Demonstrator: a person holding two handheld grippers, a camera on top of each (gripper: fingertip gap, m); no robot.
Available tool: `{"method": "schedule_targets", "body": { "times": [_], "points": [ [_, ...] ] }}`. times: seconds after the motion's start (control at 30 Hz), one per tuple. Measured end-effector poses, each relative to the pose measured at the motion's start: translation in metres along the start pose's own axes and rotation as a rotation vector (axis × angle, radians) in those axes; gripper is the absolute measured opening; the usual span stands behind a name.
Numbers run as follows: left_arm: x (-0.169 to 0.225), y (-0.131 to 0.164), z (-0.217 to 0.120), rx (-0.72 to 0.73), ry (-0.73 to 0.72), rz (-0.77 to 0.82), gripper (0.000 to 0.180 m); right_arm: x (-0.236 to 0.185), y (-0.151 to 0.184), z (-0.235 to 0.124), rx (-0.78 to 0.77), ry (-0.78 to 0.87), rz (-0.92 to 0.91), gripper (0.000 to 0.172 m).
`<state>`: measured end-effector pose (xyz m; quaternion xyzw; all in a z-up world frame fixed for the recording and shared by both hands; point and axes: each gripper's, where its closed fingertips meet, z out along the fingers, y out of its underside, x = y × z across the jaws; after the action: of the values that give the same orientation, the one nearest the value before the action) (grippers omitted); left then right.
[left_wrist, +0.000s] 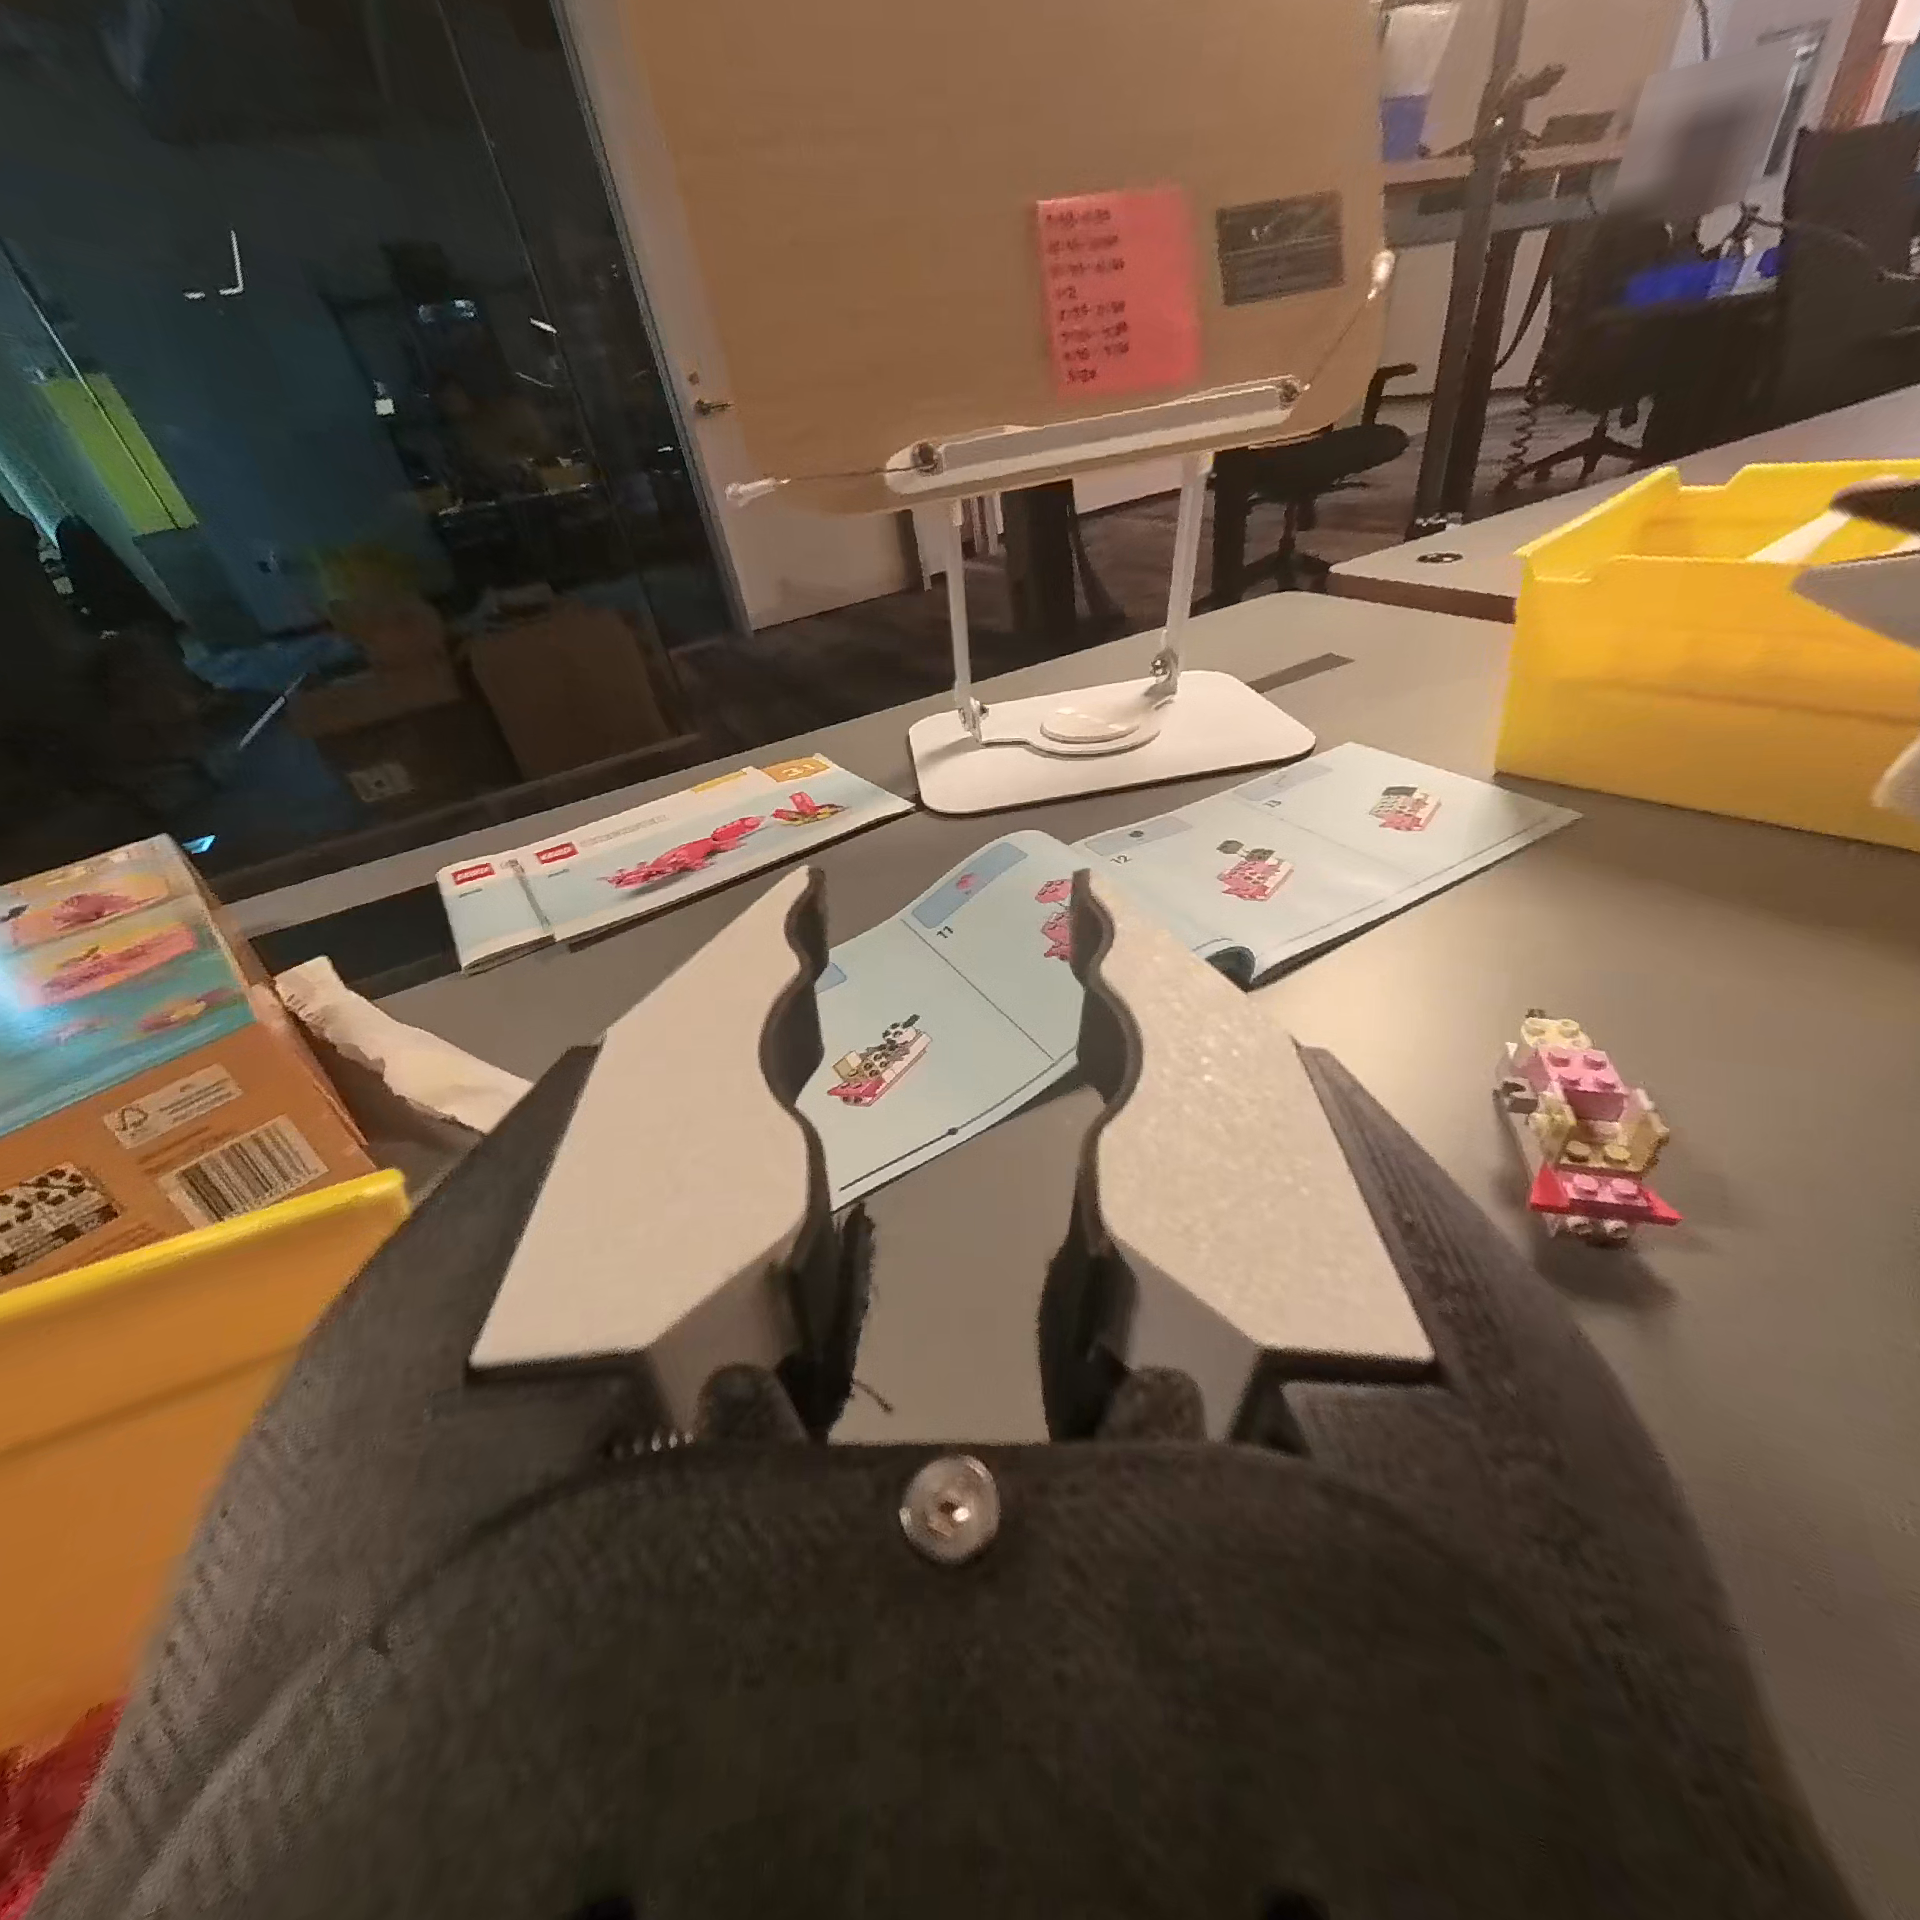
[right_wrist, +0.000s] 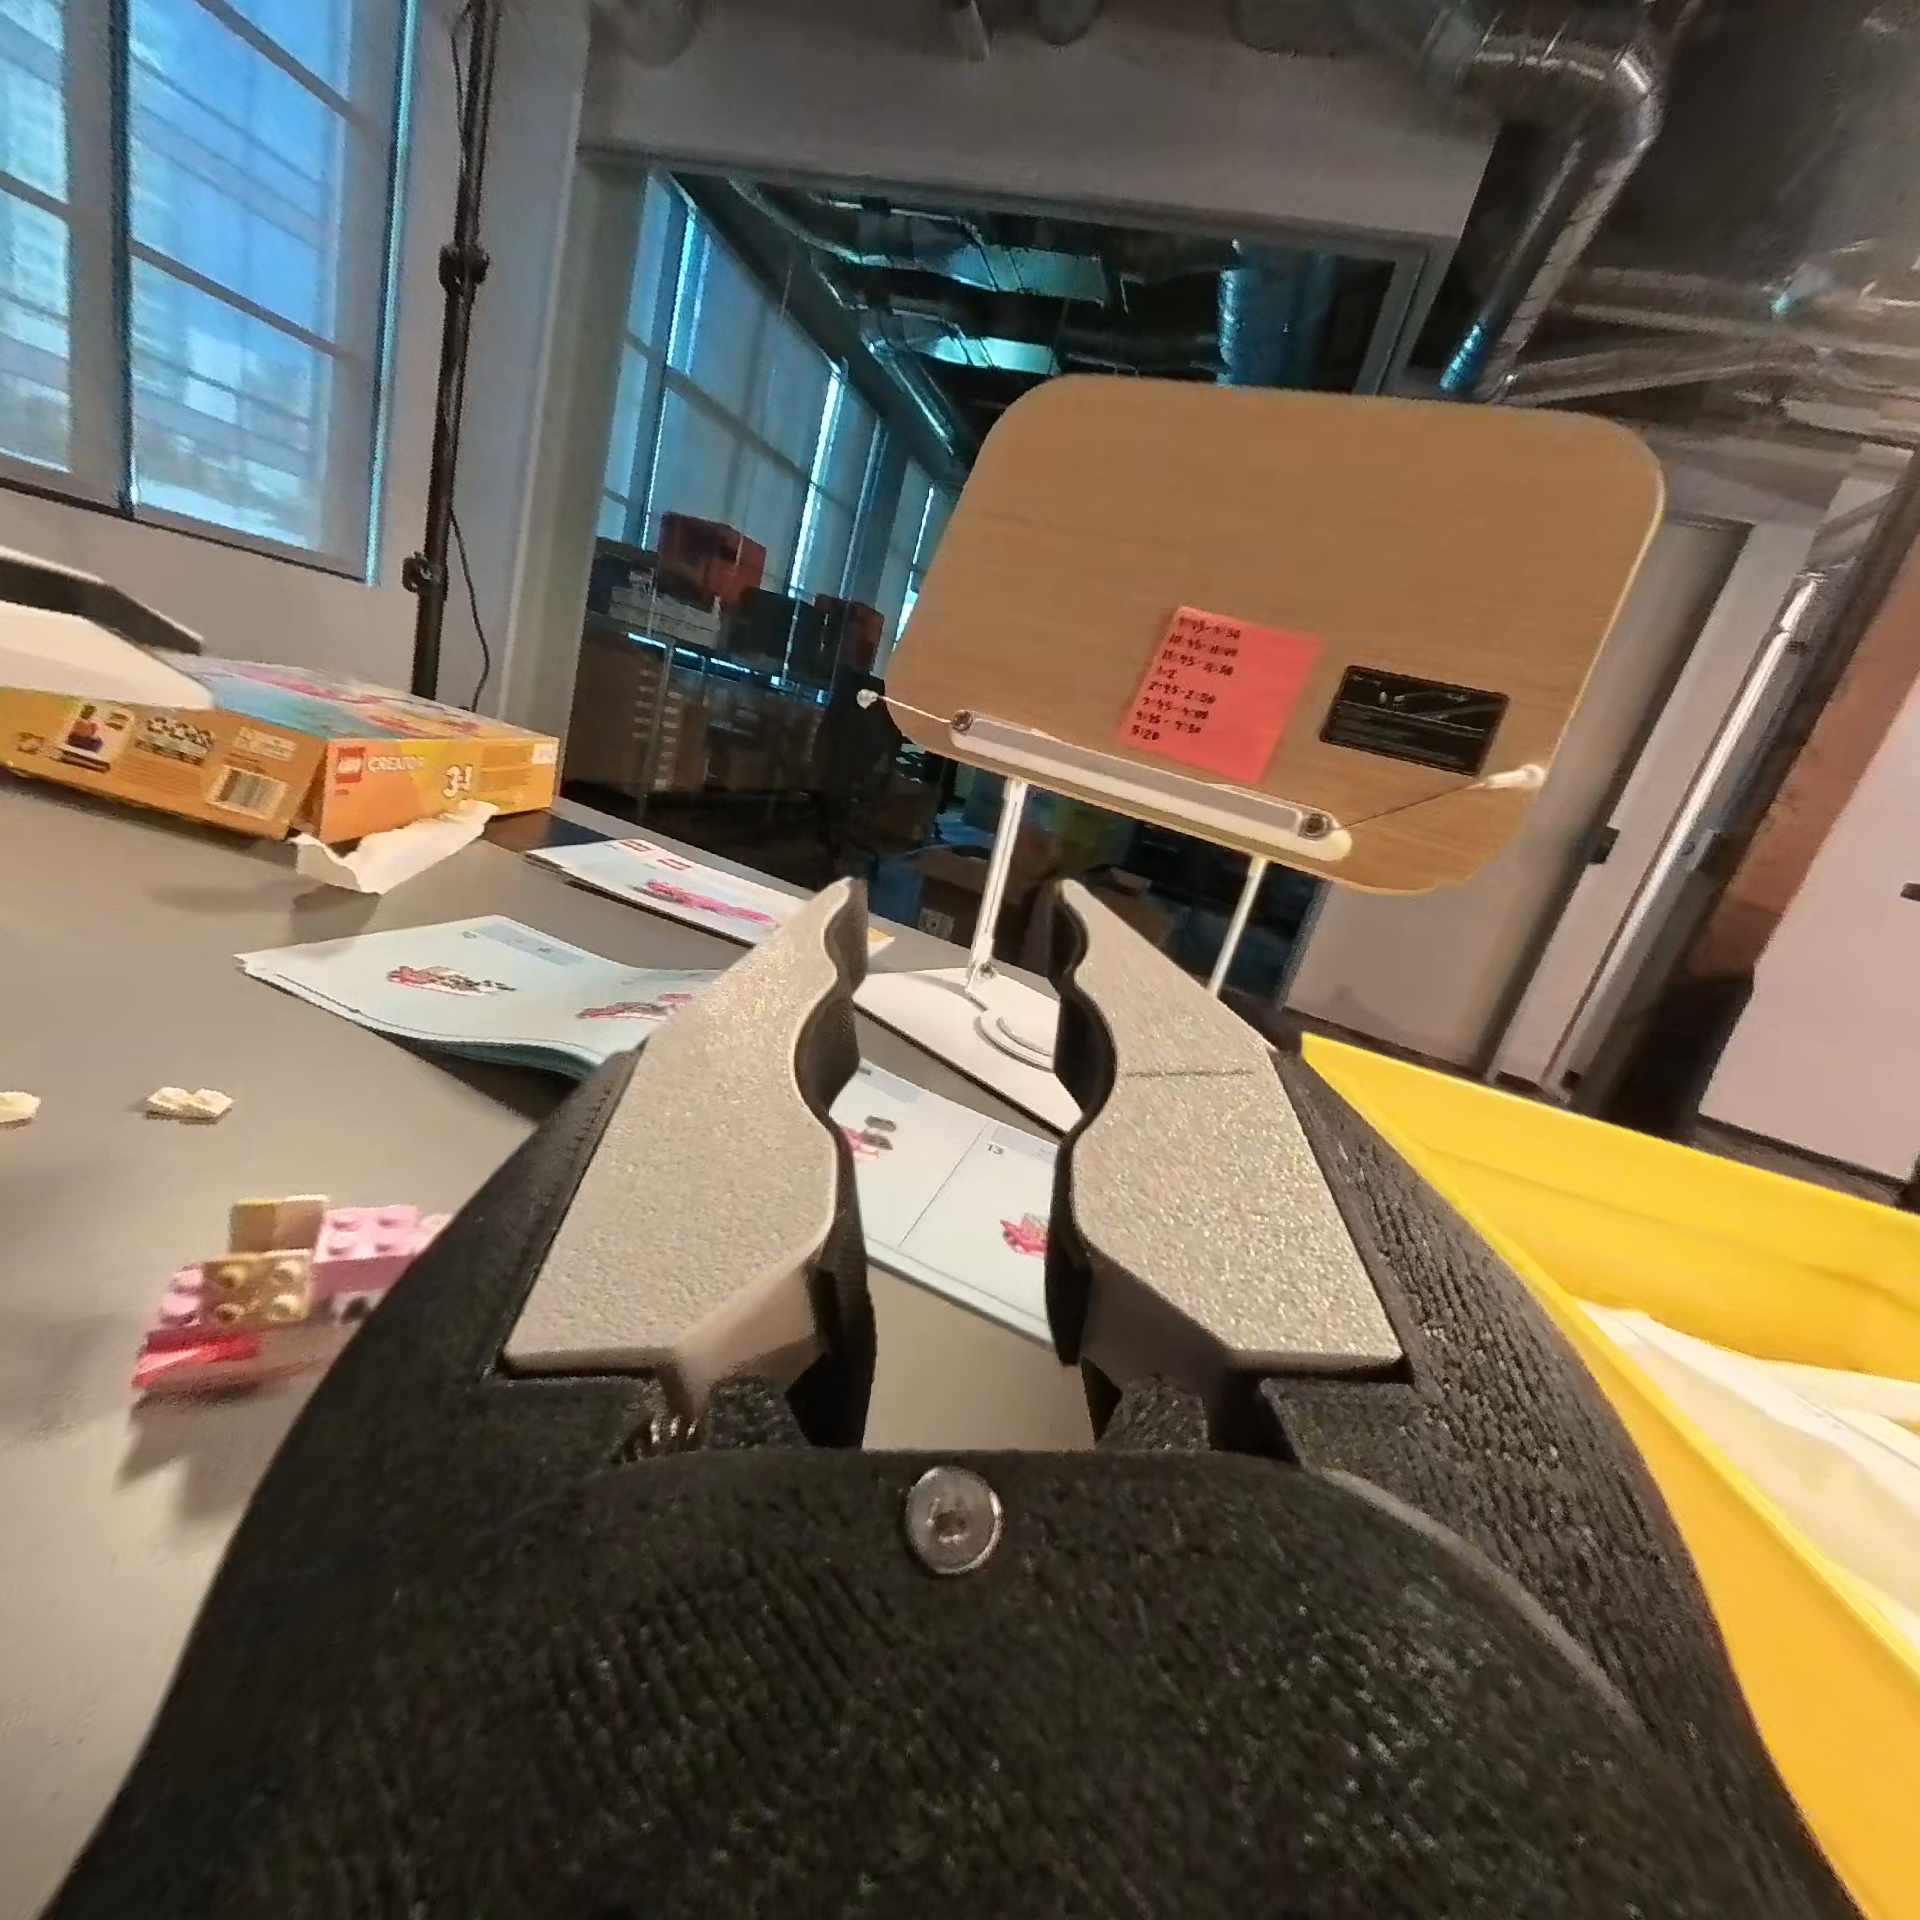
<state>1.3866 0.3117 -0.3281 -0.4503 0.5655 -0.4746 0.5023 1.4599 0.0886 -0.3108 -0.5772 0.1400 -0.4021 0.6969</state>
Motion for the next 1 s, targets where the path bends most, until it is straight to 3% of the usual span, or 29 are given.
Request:
{"method": "schedule_targets", "body": {
  "times": [0.17, 0.3, 0.43, 0.57, 0.67, 0.77, 1.0],
  "points": [
    [0.003, 0.000, 0.001, 0.005, 0.031, -0.032, 0.046, -0.009, 0.012, 0.036, -0.011, -0.032, -0.044, 0.031],
    [0.038, -0.003, 0.003, 0.022, 0.144, -0.017, 0.049, -0.015, 0.020, 0.060, -0.018, -0.058, -0.061, 0.030],
    [0.091, -0.049, -0.014, 0.107, 0.294, -0.013, 0.053, -0.018, 0.021, 0.064, -0.011, -0.080, -0.066, 0.030],
    [0.105, -0.085, -0.058, 0.131, 0.305, -0.028, 0.055, -0.017, 0.019, 0.063, 0.000, -0.083, -0.057, 0.029],
    [0.063, -0.102, -0.104, 0.127, 0.190, -0.076, 0.056, -0.017, 0.018, 0.061, 0.007, -0.087, -0.047, 0.028],
    [-0.010, -0.103, -0.154, 0.117, -0.028, -0.234, 0.050, -0.014, 0.016, 0.060, 0.015, -0.075, -0.032, 0.028],
    [-0.129, -0.039, -0.249, -0.037, -0.429, -0.432, 0.050, 0.000, 0.013, 0.057, 0.032, 0.000, -0.011, 0.039]
  ]
}}
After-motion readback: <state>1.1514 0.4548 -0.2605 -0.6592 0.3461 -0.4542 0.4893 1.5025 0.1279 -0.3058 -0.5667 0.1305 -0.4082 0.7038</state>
